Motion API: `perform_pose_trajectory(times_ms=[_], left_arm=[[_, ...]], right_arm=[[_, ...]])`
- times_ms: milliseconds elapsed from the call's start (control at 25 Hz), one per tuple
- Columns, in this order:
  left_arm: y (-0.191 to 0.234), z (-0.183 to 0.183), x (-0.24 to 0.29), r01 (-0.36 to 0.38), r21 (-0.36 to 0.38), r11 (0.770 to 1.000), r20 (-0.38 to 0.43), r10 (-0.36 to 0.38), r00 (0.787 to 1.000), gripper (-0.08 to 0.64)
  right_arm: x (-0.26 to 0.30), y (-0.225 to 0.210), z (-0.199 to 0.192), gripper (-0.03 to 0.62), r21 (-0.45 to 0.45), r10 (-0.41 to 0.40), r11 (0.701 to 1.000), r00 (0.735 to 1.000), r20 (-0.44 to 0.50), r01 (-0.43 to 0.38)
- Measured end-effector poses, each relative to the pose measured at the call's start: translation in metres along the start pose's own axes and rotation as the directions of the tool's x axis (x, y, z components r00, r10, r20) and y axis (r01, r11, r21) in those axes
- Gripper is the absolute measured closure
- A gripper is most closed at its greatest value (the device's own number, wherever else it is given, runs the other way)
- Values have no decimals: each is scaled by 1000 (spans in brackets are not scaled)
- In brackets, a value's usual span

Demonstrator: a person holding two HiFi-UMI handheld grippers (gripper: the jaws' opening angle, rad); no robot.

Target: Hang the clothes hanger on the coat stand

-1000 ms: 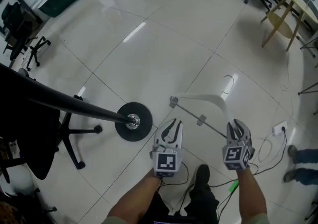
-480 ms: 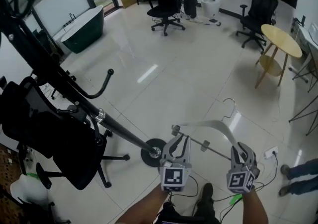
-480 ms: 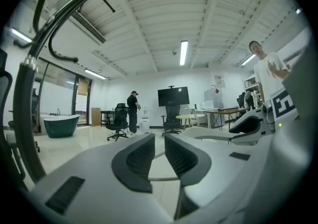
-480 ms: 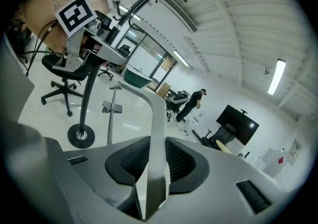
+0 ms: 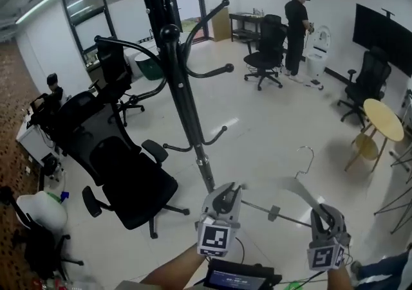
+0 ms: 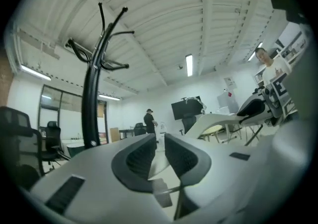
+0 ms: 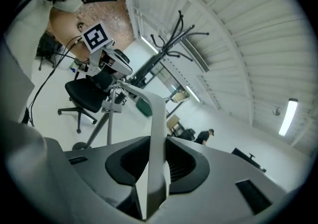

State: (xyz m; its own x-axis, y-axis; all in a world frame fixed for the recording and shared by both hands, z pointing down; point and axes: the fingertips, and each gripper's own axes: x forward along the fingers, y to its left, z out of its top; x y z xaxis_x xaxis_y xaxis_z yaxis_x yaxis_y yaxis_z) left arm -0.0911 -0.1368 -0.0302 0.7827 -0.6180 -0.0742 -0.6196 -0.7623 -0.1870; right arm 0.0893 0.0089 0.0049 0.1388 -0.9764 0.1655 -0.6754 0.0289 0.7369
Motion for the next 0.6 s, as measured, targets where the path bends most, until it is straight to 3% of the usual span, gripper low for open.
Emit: perform_pose_trajectory(times_ms=[160,320,480,600], left_arm=[[41,53,-56,-183,17,983,57,182,982,488],[87,90,-112,-339,14,941,95,337,937,488],[136,98,-155,-452,-5,892,87,450,889,489],[160,98,-175,-496,-1,868,73,495,866,489]], right_arm=[[-2,-22,77,508,-93,49,995,982,184,-32],[17,-14,171,508,-173,114,984,918,381,-50],[48,14,260,508,-223,179,972,856,484,-77],[70,33,307,508,-222,198,970,836,512,-94]])
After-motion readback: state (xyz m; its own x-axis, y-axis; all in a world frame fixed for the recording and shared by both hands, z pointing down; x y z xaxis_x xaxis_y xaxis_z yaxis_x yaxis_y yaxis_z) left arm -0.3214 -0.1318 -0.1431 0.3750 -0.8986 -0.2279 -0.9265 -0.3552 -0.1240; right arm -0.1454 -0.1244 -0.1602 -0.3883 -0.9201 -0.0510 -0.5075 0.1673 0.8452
